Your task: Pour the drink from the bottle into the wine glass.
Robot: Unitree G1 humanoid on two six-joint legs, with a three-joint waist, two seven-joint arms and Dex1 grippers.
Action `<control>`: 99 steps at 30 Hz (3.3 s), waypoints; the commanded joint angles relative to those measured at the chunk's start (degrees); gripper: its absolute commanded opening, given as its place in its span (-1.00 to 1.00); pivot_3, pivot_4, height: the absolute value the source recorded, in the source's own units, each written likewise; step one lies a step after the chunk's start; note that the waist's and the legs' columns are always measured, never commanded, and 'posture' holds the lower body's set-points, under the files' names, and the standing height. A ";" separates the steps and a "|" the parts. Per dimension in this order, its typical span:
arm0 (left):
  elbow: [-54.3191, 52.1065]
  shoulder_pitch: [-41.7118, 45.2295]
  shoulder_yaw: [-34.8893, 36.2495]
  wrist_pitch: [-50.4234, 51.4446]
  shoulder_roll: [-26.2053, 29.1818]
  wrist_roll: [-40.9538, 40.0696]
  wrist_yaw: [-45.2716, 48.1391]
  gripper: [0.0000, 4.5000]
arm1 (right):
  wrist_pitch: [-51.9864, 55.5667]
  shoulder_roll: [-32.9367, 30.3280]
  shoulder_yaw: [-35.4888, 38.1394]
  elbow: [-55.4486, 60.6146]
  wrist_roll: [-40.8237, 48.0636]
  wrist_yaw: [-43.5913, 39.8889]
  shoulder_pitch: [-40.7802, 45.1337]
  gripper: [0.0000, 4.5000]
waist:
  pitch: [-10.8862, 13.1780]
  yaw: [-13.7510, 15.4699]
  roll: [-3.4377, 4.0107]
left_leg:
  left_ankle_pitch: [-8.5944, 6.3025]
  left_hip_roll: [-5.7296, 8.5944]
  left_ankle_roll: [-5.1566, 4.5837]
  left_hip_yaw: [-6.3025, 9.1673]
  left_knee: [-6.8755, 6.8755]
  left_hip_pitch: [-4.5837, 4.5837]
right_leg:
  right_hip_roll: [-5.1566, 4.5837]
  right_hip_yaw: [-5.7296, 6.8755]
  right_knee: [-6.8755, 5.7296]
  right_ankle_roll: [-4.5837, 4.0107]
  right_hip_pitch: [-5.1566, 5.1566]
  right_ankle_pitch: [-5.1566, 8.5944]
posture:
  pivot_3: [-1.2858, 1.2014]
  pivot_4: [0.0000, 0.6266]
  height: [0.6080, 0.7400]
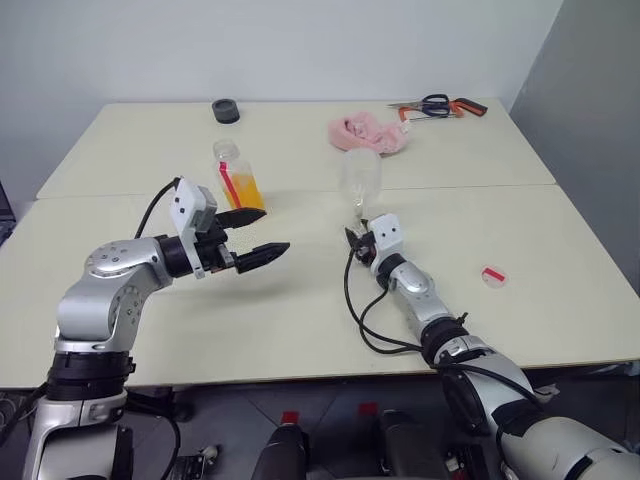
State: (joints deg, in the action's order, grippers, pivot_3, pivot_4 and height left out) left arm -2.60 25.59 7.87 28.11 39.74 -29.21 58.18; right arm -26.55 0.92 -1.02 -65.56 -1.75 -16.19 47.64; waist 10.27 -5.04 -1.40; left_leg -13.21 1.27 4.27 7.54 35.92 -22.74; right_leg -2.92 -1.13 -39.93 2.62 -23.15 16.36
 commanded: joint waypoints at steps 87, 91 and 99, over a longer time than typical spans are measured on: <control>74.40 38.37 2.45 -38.12 -11.95 23.94 -27.06 0.03 | 46.16 -13.61 -12.06 77.39 14.38 -20.55 -24.53 1.00 | 0.00 1.71 -0.07 | -0.01 0.08 -0.01 0.16 0.08 -0.16 | -0.04 0.24 0.06 0.04 -0.03 0.02 | 0.03 -0.52 1.00; 75.05 38.87 2.67 -38.22 -11.88 23.95 -27.32 -0.26 | 46.18 -13.77 -11.92 77.82 14.32 -20.35 -24.87 1.00 | 0.00 1.67 -0.07 | -0.01 0.08 -0.01 0.16 0.08 -0.16 | -0.04 0.24 0.05 0.04 -0.03 0.02 | 0.03 -0.52 1.00; 72.71 37.73 0.85 -40.48 -12.69 25.51 -28.16 -0.26 | 47.92 -15.81 -9.72 84.68 15.49 -19.15 -27.33 1.00 | 0.00 1.75 -0.08 | -0.01 0.08 0.00 0.17 0.08 -0.17 | -0.04 0.24 0.05 0.04 -0.03 0.02 | 0.03 -0.52 1.00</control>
State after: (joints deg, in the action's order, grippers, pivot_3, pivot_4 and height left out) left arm 72.64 62.59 9.14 -10.40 26.90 -4.29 30.47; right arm 20.94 -14.51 -12.88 14.27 12.49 -36.02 20.37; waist 10.27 -3.30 -1.48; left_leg -13.21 1.36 4.27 7.71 36.01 -22.93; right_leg -2.96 -0.89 -39.86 2.66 -23.18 16.38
